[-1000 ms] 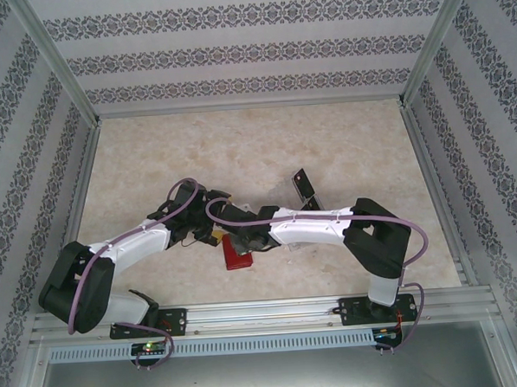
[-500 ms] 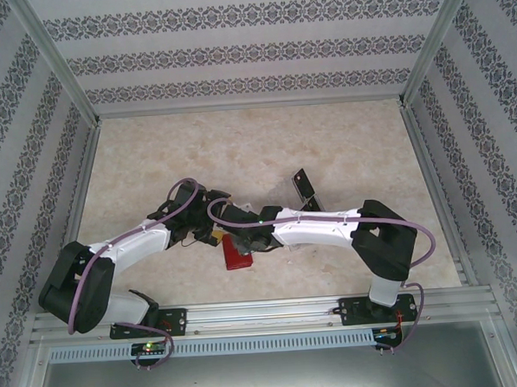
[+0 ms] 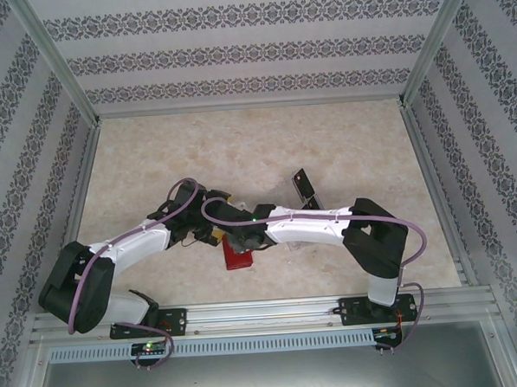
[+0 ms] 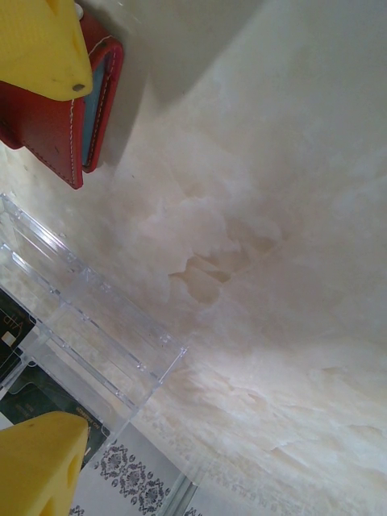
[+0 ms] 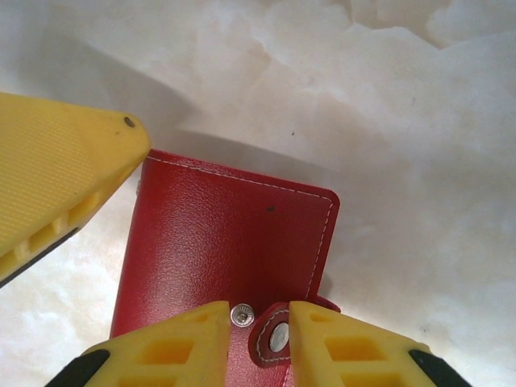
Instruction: Put the credit cards into the card holder
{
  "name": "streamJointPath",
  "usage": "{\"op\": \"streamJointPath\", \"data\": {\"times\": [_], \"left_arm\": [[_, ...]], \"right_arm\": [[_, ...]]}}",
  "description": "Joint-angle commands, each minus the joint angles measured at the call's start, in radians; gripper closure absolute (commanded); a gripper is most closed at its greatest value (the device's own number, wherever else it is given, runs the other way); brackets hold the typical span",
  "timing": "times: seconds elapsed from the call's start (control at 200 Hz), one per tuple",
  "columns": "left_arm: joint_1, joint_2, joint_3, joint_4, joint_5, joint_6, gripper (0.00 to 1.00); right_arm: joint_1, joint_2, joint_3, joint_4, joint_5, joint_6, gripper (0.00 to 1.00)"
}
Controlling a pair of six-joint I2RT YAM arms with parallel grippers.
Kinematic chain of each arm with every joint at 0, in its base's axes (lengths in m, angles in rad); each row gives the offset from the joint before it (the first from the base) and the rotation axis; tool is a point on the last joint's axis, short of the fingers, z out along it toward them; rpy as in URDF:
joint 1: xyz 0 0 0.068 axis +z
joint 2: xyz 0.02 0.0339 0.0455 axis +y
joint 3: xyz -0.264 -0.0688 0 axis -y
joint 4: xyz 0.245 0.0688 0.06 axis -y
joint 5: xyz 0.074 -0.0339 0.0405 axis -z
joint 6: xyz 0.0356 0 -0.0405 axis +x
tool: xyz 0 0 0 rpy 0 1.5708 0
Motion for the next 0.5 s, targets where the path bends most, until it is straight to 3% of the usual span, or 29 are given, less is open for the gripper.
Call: {"op": "streamJointPath", "data": {"times": [0.0,0.22,0.39,0.495], "left_arm": [[-0.011,0.005,-0.014,0.015,0.0,-0.011,0.0],[-0.011,0.005,-0.012,0.02,0.001,-0.012,0.0],[-0.011,0.005,-0.013,0.021,0.001,-0.012,0.0],[-0.011,0.007,-0.013,0.024,0.001,-0.013,0.0]], "right_arm": [[0.008,0.021,0.02,-0.034,0.016,-0.006,0.75],[0.008,0.033,0.023,-0.046,0.02,-0.01,0.78],[0.008,0.028,0.021,-0.046,0.021,-0.01,0.91],[0.009,0.018,0.021,-0.049,0.022,-0.013,0.87]]}}
